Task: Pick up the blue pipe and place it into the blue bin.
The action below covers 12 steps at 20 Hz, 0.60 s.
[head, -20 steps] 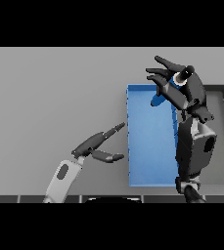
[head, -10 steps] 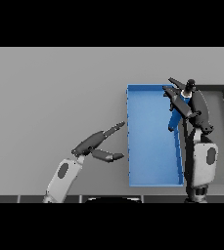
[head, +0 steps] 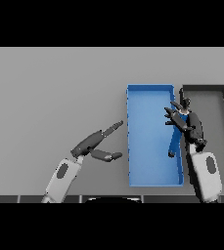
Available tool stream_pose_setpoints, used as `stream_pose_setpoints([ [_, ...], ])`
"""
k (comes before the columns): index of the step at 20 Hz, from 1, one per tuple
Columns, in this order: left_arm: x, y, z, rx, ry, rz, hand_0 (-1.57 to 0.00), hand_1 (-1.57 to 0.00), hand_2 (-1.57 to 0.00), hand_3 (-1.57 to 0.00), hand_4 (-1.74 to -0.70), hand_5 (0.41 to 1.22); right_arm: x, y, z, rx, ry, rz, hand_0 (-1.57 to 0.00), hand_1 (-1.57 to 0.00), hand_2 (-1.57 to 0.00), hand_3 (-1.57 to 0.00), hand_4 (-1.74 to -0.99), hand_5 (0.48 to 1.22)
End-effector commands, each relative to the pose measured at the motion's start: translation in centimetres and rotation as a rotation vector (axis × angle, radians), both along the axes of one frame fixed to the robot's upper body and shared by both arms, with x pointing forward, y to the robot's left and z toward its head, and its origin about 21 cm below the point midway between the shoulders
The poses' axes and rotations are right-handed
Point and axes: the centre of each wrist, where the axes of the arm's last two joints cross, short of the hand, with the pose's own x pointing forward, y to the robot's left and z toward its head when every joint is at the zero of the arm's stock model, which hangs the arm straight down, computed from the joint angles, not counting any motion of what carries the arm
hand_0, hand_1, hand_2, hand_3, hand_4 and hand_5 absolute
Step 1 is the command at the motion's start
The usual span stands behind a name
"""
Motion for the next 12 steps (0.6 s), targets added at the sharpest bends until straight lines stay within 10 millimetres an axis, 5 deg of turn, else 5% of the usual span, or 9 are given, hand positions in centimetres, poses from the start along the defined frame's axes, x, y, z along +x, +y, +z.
stream_pose_setpoints([
  [1,-0.1,-0.2,-0.2,0.002,0.003,-0.004,0.0,0.0,0.0,0.0,-0.92,0.48,-0.2,0.2,-0.7,0.016,0.043,0.002,-1.57,-1.57,-1.57,-1.01,-1.585,1.221],
  [4,-0.1,-0.6,0.2,-0.004,-0.012,-0.006,0.0,0.0,0.0,0.0,-0.92,0.486,-0.1,0.9,-1.1,0.031,0.119,-0.024,-1.57,-1.57,-1.57,-0.51,-1.661,1.221],
  [6,-0.2,-0.4,0.1,-0.001,-0.007,-0.01,0.0,0.0,0.0,0.0,-0.92,0.491,-0.3,1.1,-1.4,0.066,0.206,-0.048,-1.57,-1.57,-1.52,-0.45,-1.626,1.161],
  [9,-0.2,-0.2,0.1,-0.001,-0.009,-0.007,0.0,0.0,0.0,0.0,-0.92,0.493,-0.3,1.0,-1.5,0.061,0.231,-0.042,-0.87,-0.82,-0.79,-0.23,-1.405,1.137],
  [12,0.1,-0.2,0.3,-0.003,0.001,0.0,0.0,0.0,0.0,0.0,-0.93,0.494,-0.1,1.0,-1.1,-0.059,0.264,0.009,-0.44,-0.42,-0.4,-0.12,-1.307,1.068],
])
